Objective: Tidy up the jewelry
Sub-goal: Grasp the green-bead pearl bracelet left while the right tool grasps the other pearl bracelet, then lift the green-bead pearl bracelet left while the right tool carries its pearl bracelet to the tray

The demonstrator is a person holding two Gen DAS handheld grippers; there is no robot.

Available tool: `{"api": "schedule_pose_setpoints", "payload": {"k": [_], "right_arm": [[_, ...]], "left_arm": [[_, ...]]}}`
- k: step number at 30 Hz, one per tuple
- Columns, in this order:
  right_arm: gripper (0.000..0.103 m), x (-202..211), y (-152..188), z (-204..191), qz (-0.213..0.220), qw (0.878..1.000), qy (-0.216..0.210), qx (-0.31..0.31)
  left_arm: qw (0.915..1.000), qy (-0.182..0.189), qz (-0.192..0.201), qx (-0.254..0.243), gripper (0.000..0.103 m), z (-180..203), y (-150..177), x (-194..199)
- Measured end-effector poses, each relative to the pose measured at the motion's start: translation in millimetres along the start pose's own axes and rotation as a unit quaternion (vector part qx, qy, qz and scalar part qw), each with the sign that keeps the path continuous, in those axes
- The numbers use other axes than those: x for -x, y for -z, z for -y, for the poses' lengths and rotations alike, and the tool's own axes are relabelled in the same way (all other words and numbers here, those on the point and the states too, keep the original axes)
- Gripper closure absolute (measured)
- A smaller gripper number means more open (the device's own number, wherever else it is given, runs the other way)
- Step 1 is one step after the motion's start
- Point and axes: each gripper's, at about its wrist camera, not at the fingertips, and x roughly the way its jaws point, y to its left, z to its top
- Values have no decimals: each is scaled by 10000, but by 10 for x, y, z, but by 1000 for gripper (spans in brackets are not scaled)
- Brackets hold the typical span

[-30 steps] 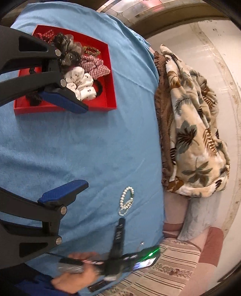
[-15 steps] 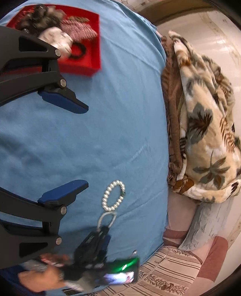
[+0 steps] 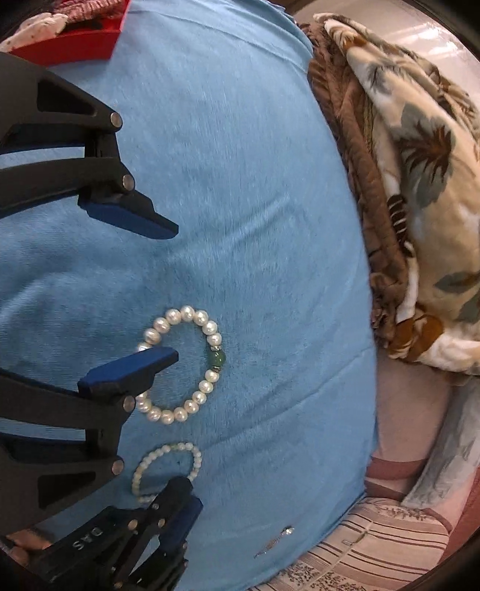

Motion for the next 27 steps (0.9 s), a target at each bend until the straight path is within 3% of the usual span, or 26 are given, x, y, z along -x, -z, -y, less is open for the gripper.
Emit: {"api": "schedule_pose_setpoints", "payload": {"k": [6,7,9,10,11,17,27], "right_arm": [[74,-66,-46,-69,39,9999,59,152],[75,-71,-52,-77,50,9998,62,172],[81,-76,-62,-93,113,9997,-55,201],[90,-75,-67,-88,133,9997,-145,174],[93,-65,-68,-78,152,9995,-241,129],[96,125,-22,-99,402,9967,-692,-96],[96,537,153,-374,719,9959,-553,-17]], "left_arm": [[10000,1,7,62,43,58,-57,-119],[10000,23,22,62,48,72,-47,-121],[10000,84,48,21,70,117,-14,-97],[9999,98,48,-31,88,149,0,-82],[9999,120,27,-64,94,170,18,-65],[9993,353,90,22,94,151,181,205],[9971,632,405,113,94,-46,598,985]]}}
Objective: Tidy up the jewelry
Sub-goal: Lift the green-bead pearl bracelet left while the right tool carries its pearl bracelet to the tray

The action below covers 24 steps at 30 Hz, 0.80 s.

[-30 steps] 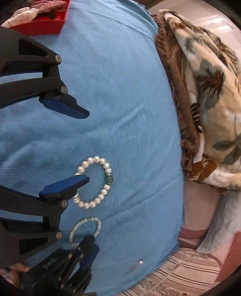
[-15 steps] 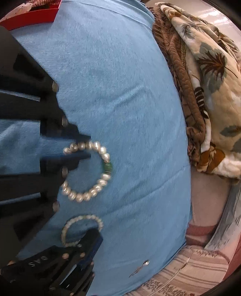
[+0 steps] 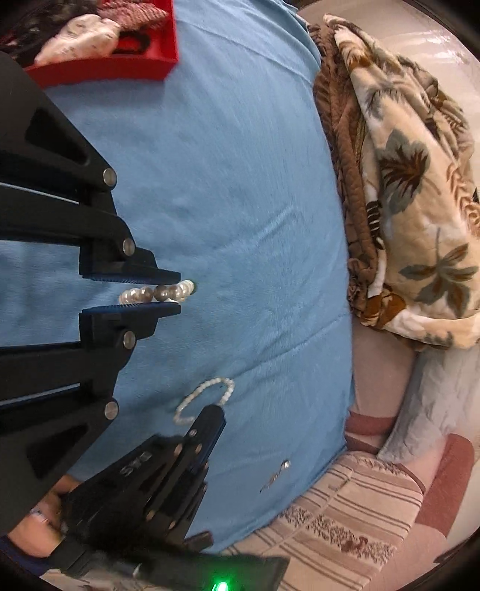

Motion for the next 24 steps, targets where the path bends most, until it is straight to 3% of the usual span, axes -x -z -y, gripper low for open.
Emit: {"api": "schedule_pose_setpoints", "payload": {"k": [11,24], "right_arm": [[96,336,436,-150,-113,9996,113,-231],[96,713,786,-119,-106,9983,192,-531]], "left_arm": [[9989,-421,205,-56,94,-99,460,658],[9956,-866,332,-144,94,-58,857,1027]]}}
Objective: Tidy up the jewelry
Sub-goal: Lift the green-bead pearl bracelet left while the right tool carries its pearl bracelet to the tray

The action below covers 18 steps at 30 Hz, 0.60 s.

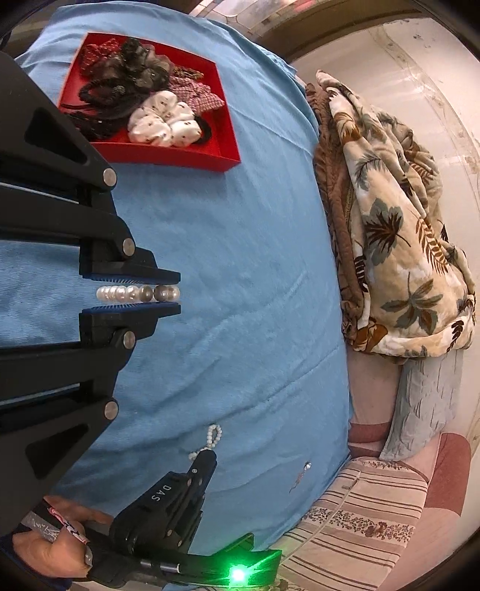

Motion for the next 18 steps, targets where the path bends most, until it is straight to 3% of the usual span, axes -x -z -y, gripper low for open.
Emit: {"api": "schedule_pose_setpoints", "payload": {"k": [18], "right_arm": [[96,132,216,-55,-18,9998,133,123]], "left_arm": [[9998,-173,46,86,94,-62,205,227]]}}
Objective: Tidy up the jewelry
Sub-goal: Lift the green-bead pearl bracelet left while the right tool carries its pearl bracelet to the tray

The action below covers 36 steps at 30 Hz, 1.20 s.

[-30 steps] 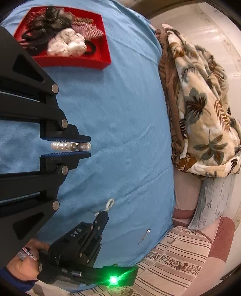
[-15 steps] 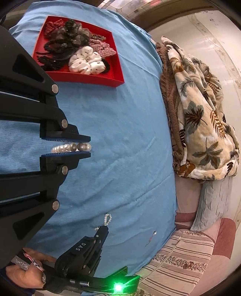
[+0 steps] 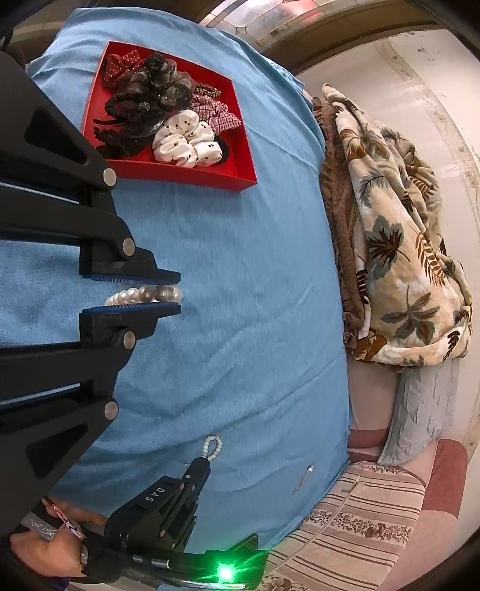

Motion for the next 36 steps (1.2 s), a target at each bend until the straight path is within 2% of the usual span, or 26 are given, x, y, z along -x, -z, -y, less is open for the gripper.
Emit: {"api": "schedule_pose_setpoints", "payload": {"k": [21,31,36], "right_arm": [[96,65,82,-42,16,9998,107,139],[96,267,-23,-313,94,9987,-311,387],[96,374,-64,-524,94,9970,-582,509]], "left_arm": [[9997,30,233,115,94,-89,-5,225],[9980,7,371,505,94,-537,30,386],[9962,190,415,744,94,-872,78,498]]}}
